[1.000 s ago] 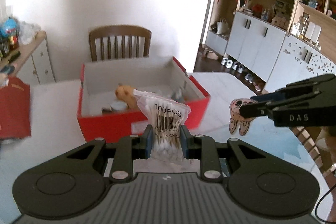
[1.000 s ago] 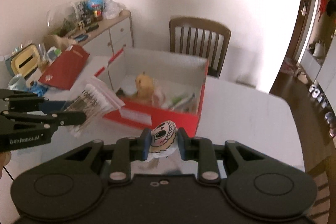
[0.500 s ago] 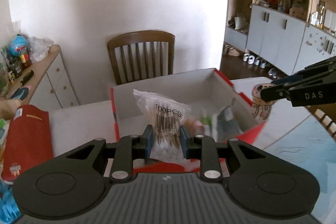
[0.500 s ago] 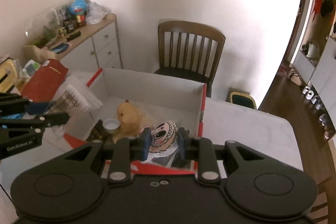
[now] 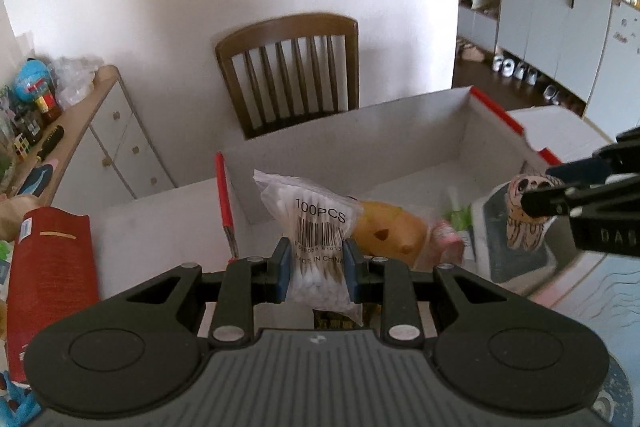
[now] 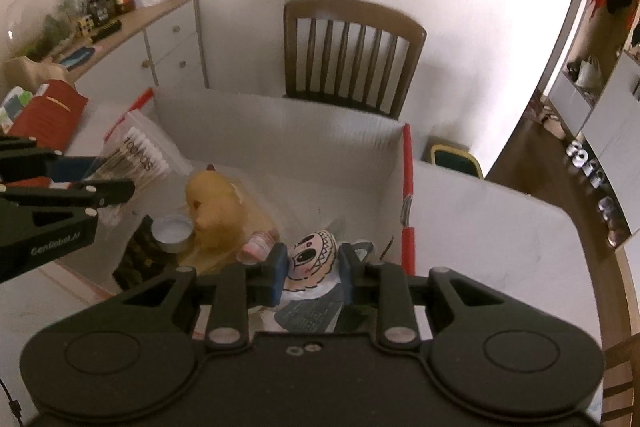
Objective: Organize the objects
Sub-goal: 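Carry the swab pack and cartoon packet with both tools over the red box, then open both tools to drop the swab pack and cartoon packet into the box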
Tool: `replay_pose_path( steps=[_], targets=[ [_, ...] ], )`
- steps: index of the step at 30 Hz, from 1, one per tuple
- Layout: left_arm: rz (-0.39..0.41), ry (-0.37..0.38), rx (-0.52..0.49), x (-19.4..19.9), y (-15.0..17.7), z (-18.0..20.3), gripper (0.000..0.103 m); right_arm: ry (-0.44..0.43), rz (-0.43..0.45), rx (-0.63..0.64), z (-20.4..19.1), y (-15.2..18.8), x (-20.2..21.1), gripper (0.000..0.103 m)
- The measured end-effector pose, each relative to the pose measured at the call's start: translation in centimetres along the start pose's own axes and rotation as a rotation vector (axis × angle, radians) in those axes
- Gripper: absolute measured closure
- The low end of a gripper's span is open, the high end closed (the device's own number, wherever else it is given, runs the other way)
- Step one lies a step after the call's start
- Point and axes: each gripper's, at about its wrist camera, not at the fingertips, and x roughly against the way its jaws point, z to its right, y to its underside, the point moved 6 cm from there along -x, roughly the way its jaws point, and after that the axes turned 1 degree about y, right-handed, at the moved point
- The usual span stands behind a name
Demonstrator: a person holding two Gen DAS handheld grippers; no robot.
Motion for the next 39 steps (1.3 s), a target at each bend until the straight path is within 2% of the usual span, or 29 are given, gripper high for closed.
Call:
replay_pose_path(
  steps=[5,10,17,24,26,27,28,30,31,32,39],
  targets=[
    [-0.046,-0.025,-0.053,-2.3,0.2,0.3,0.077,0.007,-0.024,0.022,-0.4,0.6,-1.5,0.076],
    [-0.089,-0.016,-0.051,-3.6,0.9,0.7,0.077,-0.001,-0.054,0.041,-1.0,1.5,-2.8,0.076],
    [-0.098,-0.009,-0.042,-4.0,1.4,0.9,0.078,-0.012,-0.08,0.022,-1.5,1.8,-3.6,0.071],
    [-0.116,-0.023,-0.054,-4.2,1.4,1.2,0.077,-0.042,-0.083,0.015,-1.5,1.6,-3.2,0.056],
    [-0.119,-0.022,-0.046,-4.2,1.3,1.2,0.076,-0.055,-0.084,0.009,-1.3,1.5,-3.0,0.05],
    [-0.12,-0.02,-0.043,-4.1,1.2,1.2,0.075,-0.059,-0.081,0.012,-1.3,1.5,-2.8,0.042],
    [-0.118,-0.018,-0.04,-4.0,1.2,1.2,0.073,-0.062,-0.076,0.02,-1.3,1.5,-2.6,0.039],
    [-0.112,-0.013,-0.03,-3.8,1.2,1.1,0.061,-0.058,-0.073,0.032,-1.2,1.7,-2.3,0.039],
    [-0.104,-0.01,-0.023,-3.7,1.1,1.1,0.047,-0.058,-0.07,0.032,-1.2,1.7,-2.1,0.039],
    [-0.091,-0.009,-0.018,-3.5,1.1,1.0,0.038,-0.06,-0.067,0.026,-1.1,1.7,-1.9,0.039],
    [-0.056,0.014,-0.015,-2.0,0.6,1.7,0.037,-0.069,-0.048,0.011,-0.7,1.6,-0.6,0.039]
  ],
)
